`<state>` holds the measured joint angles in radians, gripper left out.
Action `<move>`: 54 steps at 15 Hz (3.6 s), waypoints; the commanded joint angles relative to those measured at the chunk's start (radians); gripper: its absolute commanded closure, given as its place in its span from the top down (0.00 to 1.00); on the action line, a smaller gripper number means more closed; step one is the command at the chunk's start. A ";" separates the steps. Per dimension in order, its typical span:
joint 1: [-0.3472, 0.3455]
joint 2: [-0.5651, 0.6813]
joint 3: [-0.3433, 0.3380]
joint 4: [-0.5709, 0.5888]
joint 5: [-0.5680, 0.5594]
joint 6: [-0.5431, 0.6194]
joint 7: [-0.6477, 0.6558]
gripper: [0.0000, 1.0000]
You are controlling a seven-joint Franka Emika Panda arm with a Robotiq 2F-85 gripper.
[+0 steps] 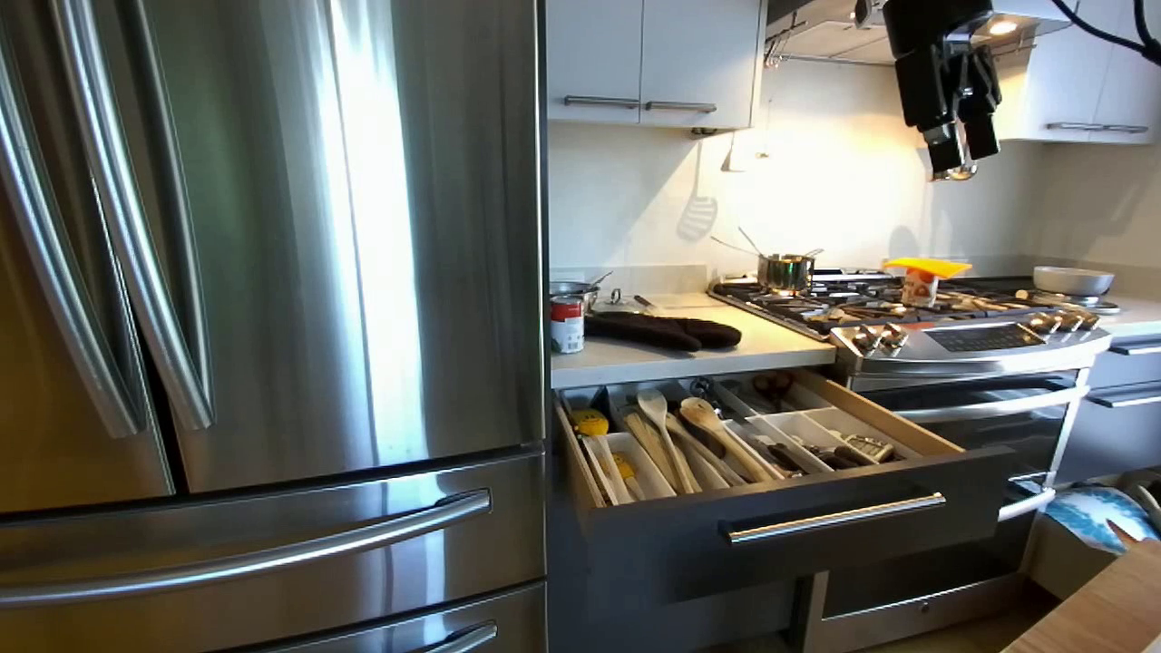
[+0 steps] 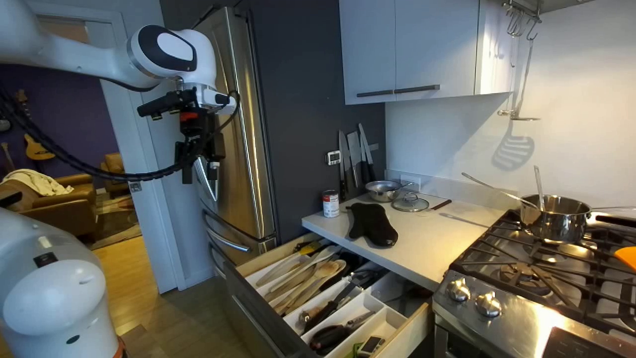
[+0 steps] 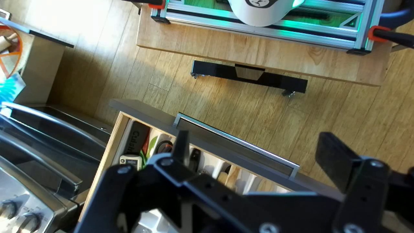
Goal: Close the topmost drawer on the left
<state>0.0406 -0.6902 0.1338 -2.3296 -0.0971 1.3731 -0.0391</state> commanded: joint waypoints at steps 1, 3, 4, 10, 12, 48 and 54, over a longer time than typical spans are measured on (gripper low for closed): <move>0.022 0.010 -0.028 -0.001 -0.014 0.003 0.002 1.00; 0.018 0.016 -0.051 -0.035 -0.026 0.020 -0.022 1.00; 0.016 0.018 -0.066 -0.059 -0.027 0.024 -0.034 1.00; -0.013 0.061 -0.144 -0.222 -0.086 0.144 -0.078 1.00; -0.030 0.093 -0.162 -0.277 -0.113 0.239 -0.062 1.00; -0.232 0.813 -0.315 -0.341 0.052 1.085 -0.090 1.00; -0.242 0.919 -0.296 -0.290 0.124 1.168 -0.123 1.00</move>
<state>-0.1909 0.1638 -0.1753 -2.6545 -0.0162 2.5060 -0.1271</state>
